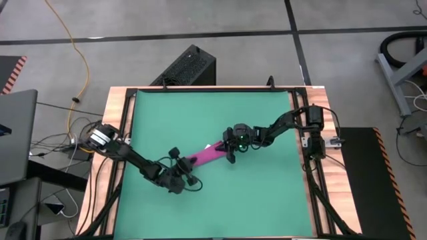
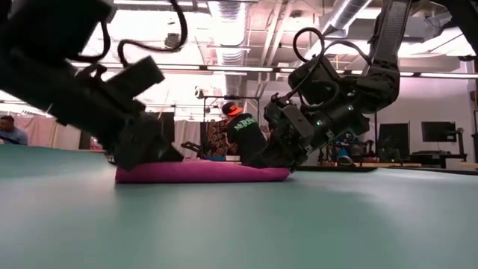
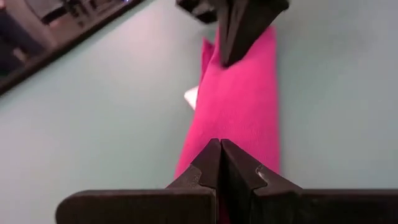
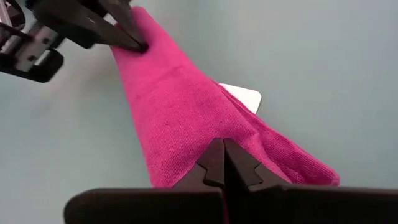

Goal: Roll towel
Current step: Roll the violet towel

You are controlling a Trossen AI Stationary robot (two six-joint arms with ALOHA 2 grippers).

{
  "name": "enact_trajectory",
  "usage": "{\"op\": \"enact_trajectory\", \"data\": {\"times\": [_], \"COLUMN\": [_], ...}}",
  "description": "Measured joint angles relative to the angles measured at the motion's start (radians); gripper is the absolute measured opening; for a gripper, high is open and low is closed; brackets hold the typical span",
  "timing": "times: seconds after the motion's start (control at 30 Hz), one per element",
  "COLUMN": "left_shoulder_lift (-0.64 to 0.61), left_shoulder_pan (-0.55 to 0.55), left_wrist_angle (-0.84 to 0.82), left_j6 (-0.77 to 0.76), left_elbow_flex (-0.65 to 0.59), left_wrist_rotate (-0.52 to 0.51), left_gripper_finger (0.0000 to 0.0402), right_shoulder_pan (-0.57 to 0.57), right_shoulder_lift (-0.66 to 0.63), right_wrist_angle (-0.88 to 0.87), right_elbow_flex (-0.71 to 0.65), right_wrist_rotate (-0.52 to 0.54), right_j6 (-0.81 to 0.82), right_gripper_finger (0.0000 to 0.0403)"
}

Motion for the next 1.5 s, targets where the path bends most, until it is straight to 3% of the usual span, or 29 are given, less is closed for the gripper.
{"op": "enact_trajectory", "data": {"times": [0.13, 0.53, 0.93, 1.23, 1.5], "left_shoulder_lift": [0.029, 0.058, 0.057, 0.053, -0.051], "left_shoulder_pan": [0.000, -0.018, -0.028, -0.027, 0.001], "left_wrist_angle": [-0.058, -0.232, -0.294, -0.303, -0.409], "left_j6": [-0.109, -0.227, -0.222, -0.145, 0.108], "left_elbow_flex": [0.000, 0.004, 0.005, 0.005, 0.002], "left_wrist_rotate": [0.020, 0.085, 0.113, 0.143, 0.277], "left_gripper_finger": [0.0000, 0.0000, 0.0000, 0.0000, 0.0000], "right_shoulder_pan": [0.007, 0.026, -0.020, 0.057, 0.161], "right_shoulder_lift": [0.000, -0.061, -0.065, -0.069, -0.070], "right_wrist_angle": [0.000, 0.080, 0.017, -0.167, -0.221], "right_elbow_flex": [0.000, -0.002, -0.001, 0.002, 0.003], "right_wrist_rotate": [0.000, 0.041, 0.120, 0.119, 0.303], "right_j6": [0.007, 0.027, -0.041, -0.011, 0.121], "right_gripper_finger": [0.0015, 0.0015, 0.0015, 0.0015, 0.0015]}}
